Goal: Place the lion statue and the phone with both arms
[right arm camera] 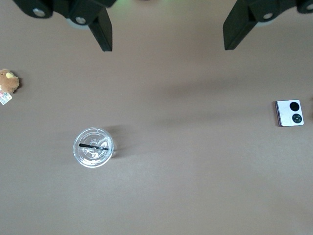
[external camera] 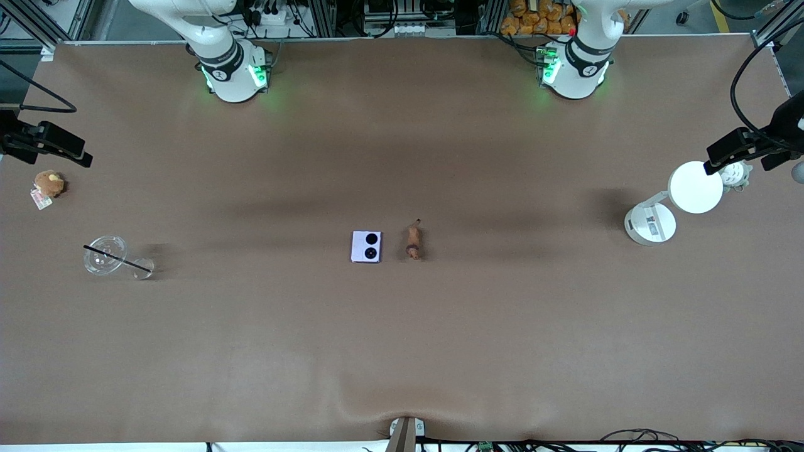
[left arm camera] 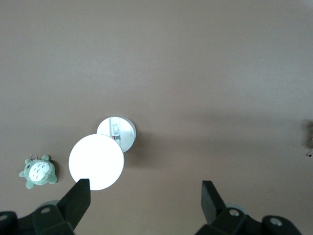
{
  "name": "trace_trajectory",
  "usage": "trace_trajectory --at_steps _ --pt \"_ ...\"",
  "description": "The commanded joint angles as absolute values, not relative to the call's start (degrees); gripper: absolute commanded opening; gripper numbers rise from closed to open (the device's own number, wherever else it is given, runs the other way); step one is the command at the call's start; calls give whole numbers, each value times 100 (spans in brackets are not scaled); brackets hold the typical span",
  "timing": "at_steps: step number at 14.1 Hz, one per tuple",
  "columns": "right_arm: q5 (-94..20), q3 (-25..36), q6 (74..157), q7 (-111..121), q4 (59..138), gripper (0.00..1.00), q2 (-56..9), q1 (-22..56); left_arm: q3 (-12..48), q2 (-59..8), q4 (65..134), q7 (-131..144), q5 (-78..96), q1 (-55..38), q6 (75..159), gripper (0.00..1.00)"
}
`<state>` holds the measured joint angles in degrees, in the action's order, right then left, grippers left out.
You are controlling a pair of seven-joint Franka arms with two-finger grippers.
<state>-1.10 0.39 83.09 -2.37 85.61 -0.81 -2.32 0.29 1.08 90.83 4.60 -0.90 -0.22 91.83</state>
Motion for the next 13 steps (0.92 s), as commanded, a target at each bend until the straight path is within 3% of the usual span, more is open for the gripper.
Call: trace_trajectory --at_steps 1,13 --pt "-141 0 8288 -255 8596 100 -61 -308 35 44 8930 466 -70 8 9053 100" --pt "-158 0 8350 -185 8736 100 -79 -466 79 -448 8956 422 -79 -70 8895 100"
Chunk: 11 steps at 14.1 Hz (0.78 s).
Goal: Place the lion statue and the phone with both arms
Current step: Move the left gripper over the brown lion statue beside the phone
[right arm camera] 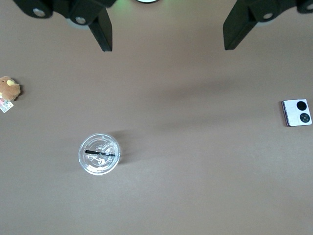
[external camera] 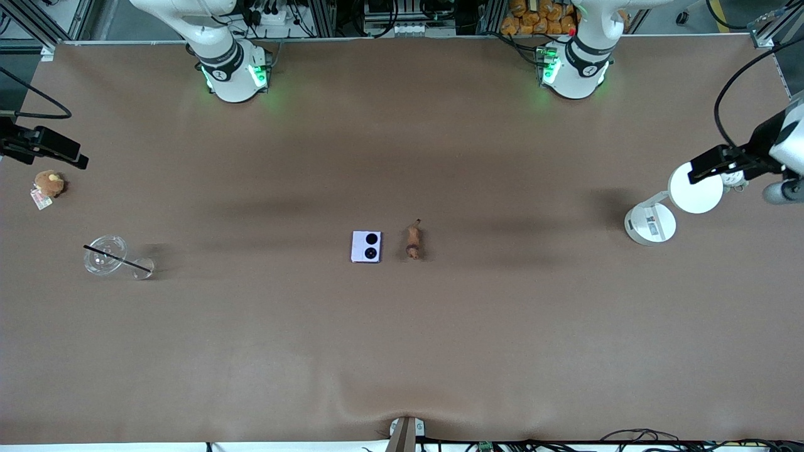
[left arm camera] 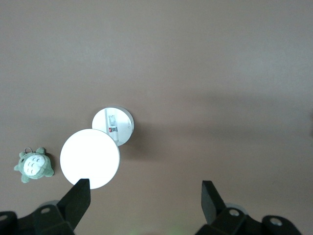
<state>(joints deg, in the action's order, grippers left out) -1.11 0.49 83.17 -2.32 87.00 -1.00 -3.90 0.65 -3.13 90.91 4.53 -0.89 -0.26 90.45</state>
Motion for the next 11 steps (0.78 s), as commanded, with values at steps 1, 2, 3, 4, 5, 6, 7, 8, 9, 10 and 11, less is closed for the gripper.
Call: trace_trajectory --at_steps 1,2,3,4,5,6,7,8,9,10,11 --pt "-167 0 8350 -193 8745 100 -88 -466 70 -509 8973 431 -88 -149 8886 100" --pt "-158 0 8358 -193 8745 100 -88 -466 62 -640 8965 457 -97 -184 8860 100" --pt "-158 0 8358 -193 8745 100 -79 -466 70 -729 8947 492 -114 -211 8851 100" --pt "-158 0 8358 -193 8754 100 -88 -457 70 -808 8921 518 -123 -324 8851 100" --pt "-158 0 8358 -193 8754 100 -88 -457 70 -930 8912 510 -97 -491 8859 100" --pt "-158 0 8358 -193 8754 100 -88 -457 70 -1080 8851 536 -88 -666 8868 100" --pt "-158 0 8358 -193 8754 100 -88 -457 62 -1307 8650 614 -97 -938 8877 100" --pt "-158 0 8358 -193 8754 100 -88 -457 53 -1588 8353 850 -105 -1219 8886 100" --pt "-158 0 8358 -193 8754 100 -88 -440 53 -1843 8132 1148 -114 -1457 8894 100" --pt "-158 0 8358 -193 8754 100 -88 -422 53 -2081 7956 1438 -123 -1720 8947 100" --pt "-158 0 8350 -193 8754 100 -88 -413 44 -2318 7754 1676 -123 -1931 9052 100"
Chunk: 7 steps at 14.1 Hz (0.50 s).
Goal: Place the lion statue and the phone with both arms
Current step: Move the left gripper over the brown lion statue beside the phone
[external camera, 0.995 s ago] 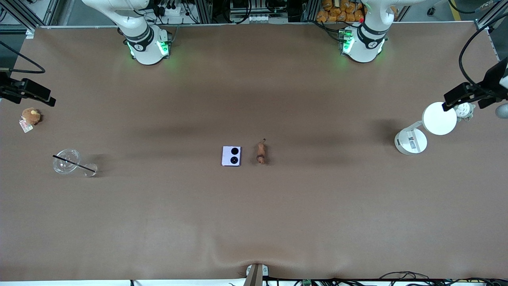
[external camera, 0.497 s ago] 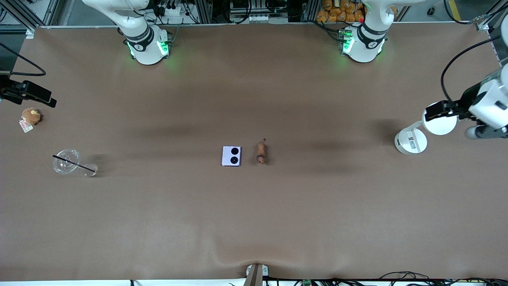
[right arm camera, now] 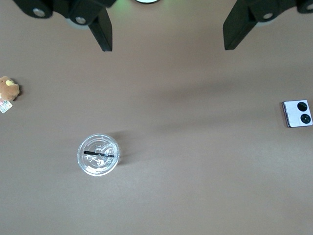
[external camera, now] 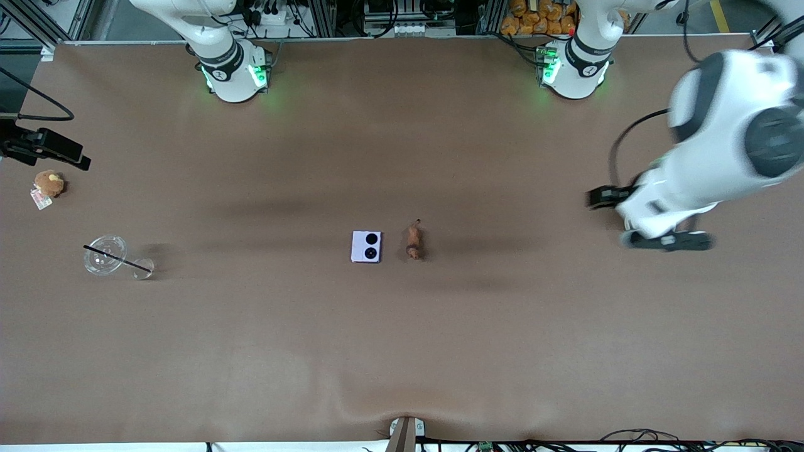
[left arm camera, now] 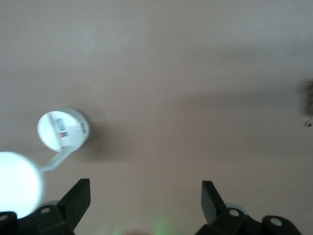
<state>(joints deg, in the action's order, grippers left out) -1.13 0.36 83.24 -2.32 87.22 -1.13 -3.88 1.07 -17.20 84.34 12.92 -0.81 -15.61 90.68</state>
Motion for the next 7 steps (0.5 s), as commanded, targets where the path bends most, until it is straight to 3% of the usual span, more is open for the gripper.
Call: trace_trajectory --at_steps 1,7 --pt "-158 0 8350 -202 8754 100 -88 -413 53 -2512 7613 1844 -114 -2055 9131 100" --pt "-158 0 8350 -202 8754 100 -88 -404 70 -3330 7488 2916 -79 -3058 10623 100"
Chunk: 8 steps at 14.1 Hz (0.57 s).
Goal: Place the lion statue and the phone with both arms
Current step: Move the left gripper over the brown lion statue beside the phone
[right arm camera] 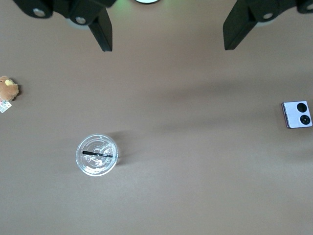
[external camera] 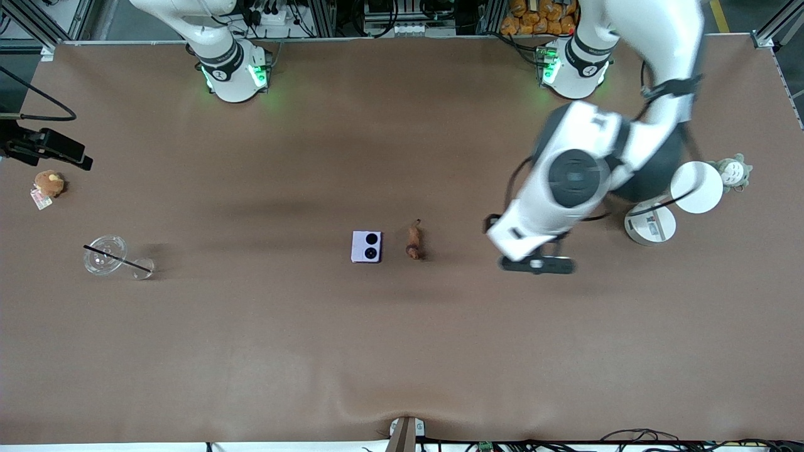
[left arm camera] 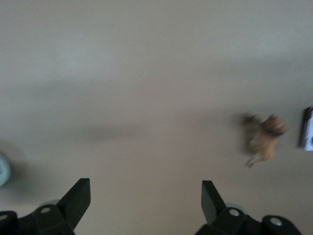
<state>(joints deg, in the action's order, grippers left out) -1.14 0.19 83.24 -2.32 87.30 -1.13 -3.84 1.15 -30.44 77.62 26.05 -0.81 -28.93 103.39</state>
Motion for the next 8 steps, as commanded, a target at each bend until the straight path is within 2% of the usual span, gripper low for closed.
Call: trace_trajectory --at_steps 1,4,8 --pt "-158 0 8350 -202 8754 100 -88 -404 36 -3462 7488 3075 -88 -3276 10826 100" --pt "-158 0 8350 -202 8754 100 -88 -413 53 -3936 7488 3690 -79 -3628 11617 100" --pt "-167 -17 8454 -202 8876 100 -149 -387 70 -4332 7497 4016 279 -3883 12152 100"
